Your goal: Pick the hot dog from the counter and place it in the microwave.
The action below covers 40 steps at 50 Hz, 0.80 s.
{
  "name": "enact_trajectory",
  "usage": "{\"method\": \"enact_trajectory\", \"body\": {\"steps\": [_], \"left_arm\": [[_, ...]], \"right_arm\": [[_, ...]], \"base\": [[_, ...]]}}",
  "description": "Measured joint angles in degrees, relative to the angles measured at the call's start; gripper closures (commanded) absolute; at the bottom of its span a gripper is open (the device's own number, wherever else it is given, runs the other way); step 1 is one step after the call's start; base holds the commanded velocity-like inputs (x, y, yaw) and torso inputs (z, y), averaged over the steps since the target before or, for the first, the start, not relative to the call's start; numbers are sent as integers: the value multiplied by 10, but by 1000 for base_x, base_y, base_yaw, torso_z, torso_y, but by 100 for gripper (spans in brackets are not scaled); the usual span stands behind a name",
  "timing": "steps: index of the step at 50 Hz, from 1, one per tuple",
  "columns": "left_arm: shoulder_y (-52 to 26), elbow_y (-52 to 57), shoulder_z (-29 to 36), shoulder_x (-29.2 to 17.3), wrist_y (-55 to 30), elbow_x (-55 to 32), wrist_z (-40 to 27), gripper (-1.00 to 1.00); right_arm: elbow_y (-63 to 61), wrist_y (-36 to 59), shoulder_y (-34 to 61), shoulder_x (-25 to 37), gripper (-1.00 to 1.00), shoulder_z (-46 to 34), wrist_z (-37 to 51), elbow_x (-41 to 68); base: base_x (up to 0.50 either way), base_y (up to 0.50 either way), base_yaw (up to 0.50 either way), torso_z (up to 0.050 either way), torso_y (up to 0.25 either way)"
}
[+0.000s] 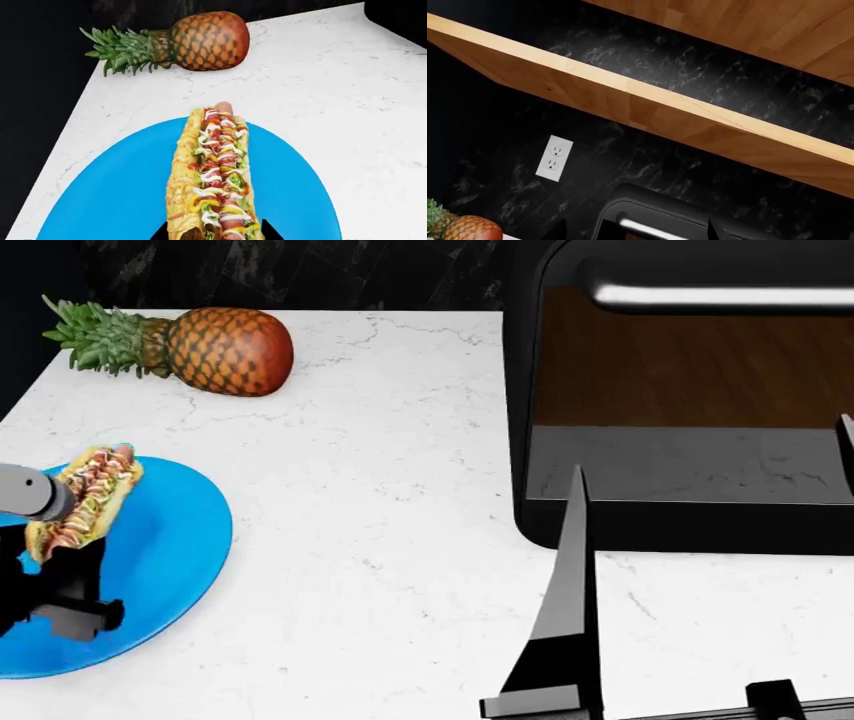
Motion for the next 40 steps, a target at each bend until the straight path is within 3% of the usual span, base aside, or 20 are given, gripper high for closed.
{"method": "enact_trajectory", "body": {"steps": [10, 17, 23, 40], "left_arm": [[-159, 139, -71, -70, -93, -198, -129, 100], [-228, 207, -103, -113, -120, -313, -199, 100], [-248, 247, -124, -137, -124, -372, -234, 100], [-238, 300, -153, -167, -112, -431, -276, 100]], "right_arm": [[9, -5, -9, -17, -100, 6, 14, -1], [23, -10, -17, -32, -100, 17, 23, 2], [30, -4, -20, -43, -100, 25, 28, -2], [33, 13, -29, -45, -100, 38, 30, -17]], "base": [[0, 0, 0, 0, 0], [0, 0, 0, 0, 0], [-42, 21, 0, 0, 0], [-499, 266, 0, 0, 1]]}}
